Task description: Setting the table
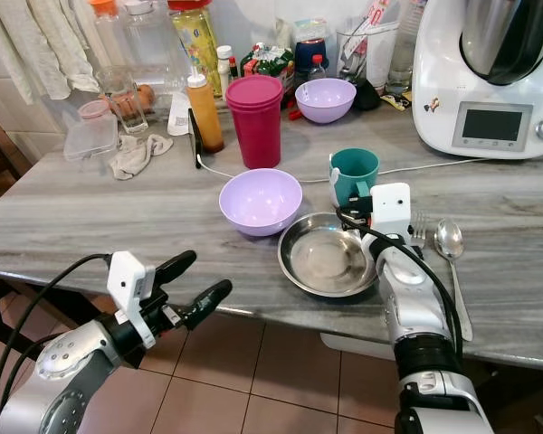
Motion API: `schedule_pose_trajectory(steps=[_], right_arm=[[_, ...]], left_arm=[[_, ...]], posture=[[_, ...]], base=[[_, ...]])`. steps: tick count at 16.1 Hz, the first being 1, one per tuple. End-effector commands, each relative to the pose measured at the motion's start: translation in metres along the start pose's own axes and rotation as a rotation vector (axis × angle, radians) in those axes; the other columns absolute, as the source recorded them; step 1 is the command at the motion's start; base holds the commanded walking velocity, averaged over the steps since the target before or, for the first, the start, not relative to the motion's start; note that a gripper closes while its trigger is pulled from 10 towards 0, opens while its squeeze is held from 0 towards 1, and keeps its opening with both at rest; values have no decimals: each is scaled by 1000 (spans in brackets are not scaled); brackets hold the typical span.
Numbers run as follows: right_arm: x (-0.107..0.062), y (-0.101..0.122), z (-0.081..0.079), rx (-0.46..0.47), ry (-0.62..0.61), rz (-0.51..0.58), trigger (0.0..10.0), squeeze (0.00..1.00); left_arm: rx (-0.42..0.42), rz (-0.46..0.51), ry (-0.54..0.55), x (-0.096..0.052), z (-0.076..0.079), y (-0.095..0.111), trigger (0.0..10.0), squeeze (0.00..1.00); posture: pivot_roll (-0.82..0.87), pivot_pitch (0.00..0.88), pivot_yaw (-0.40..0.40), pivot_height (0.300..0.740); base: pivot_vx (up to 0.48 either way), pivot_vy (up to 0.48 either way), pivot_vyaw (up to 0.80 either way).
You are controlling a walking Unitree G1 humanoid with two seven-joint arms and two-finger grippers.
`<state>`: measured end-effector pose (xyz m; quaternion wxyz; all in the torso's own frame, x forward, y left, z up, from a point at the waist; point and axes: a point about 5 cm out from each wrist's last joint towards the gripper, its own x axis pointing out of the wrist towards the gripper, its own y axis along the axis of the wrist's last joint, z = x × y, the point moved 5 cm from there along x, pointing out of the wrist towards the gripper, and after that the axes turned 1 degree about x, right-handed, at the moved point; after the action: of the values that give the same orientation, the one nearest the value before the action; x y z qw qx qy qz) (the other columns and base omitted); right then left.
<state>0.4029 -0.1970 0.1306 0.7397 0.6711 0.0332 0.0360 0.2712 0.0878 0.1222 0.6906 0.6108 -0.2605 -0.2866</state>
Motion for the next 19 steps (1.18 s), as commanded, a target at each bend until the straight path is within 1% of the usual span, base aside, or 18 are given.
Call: schedule_pose_trajectory(steps=[1,2,3,4,7,12,16,17,19], right_arm=[[1,-2,-2,-5,11,-2,10000,0],[0,-2,-1,-5,8,-1,10000,0],[-1,-3,0,-7,3,1,10000,176],[-3,-4,4,-12,-11,3,10000,1000],[-7,-6,13,-32,-44,6,10000,1000],[-13,-3,21,-52,-61,23,10000,1000],[-13,9,18,-77,-55,66,10000,1000],[-14,14,15,-90,-41,82,10000,1000],[-15,17,12,-105,-34,92,10000,1000]], left_arm=[[1,-10,-10,0,0,-1,10000,0],[0,-11,-11,2,0,-1,10000,0],[-3,-12,-15,3,1,-2,10000,0],[-7,-15,-24,3,4,-3,10000,0],[-2,-20,-24,3,2,-4,10000,0],[-2,-29,-20,4,2,-7,10000,0],[0,-31,-16,5,0,-8,10000,0],[0,-29,-16,6,0,-8,10000,0],[0,-26,-13,6,0,-8,10000,0]], posture=[[-192,46,94,740],[-194,46,95,740],[-198,46,97,740],[-201,45,99,740],[-204,43,100,740],[-213,40,103,740],[-214,38,101,740],[-215,35,99,740],[-217,32,95,740]], base=[[0,0,0],[0,0,0],[0,0,0],[0,0,0],[0,0,0],[0,0,0],[0,0,0],[0,0,0],[0,0,0]])
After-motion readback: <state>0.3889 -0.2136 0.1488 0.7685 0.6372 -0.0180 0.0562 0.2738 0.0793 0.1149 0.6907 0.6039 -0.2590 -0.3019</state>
